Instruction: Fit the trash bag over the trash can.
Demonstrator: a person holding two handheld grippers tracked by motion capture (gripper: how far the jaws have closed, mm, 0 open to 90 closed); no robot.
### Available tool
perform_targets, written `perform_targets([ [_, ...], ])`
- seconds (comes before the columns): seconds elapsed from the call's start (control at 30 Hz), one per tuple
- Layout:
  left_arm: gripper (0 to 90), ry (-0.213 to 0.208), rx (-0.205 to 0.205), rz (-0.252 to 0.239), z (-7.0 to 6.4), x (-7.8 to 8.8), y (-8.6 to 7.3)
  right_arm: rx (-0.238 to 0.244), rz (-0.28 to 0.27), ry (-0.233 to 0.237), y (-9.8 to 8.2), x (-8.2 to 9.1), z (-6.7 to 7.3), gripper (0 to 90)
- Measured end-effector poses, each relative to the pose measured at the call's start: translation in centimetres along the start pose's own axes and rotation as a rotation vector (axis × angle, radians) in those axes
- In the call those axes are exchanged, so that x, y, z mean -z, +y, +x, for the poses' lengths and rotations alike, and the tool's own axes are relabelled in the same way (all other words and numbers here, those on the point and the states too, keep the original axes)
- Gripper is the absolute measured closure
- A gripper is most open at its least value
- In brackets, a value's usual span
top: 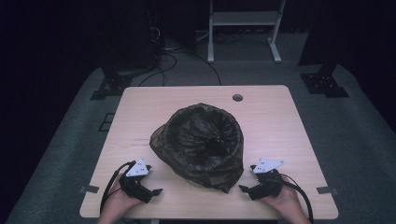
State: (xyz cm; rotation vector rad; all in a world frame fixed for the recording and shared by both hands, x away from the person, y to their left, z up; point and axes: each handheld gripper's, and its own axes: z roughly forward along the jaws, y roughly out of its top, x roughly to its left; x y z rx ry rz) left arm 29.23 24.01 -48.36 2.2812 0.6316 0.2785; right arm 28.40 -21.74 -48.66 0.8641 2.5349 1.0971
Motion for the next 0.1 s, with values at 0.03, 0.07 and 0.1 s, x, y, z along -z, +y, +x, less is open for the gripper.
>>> perform_targets([
  [0.03, 0.0, 0.000, 0.000, 0.000, 0.00, 0.00, 0.00, 0.000, 0.000, 0.000, 0.00, 0.00, 0.00, 10.0],
  [0.07, 0.0, 0.000, 0.000, 0.000, 0.00, 0.00, 0.00, 0.000, -0.001, -0.001, -0.01, 0.00, 0.00, 10.0],
  [0.1, 0.0, 0.000, 0.000, 0.000, 0.00, 0.00, 0.00, -0.002, -0.004, 0.000, -0.05, 0.00, 0.01, 10.1],
])
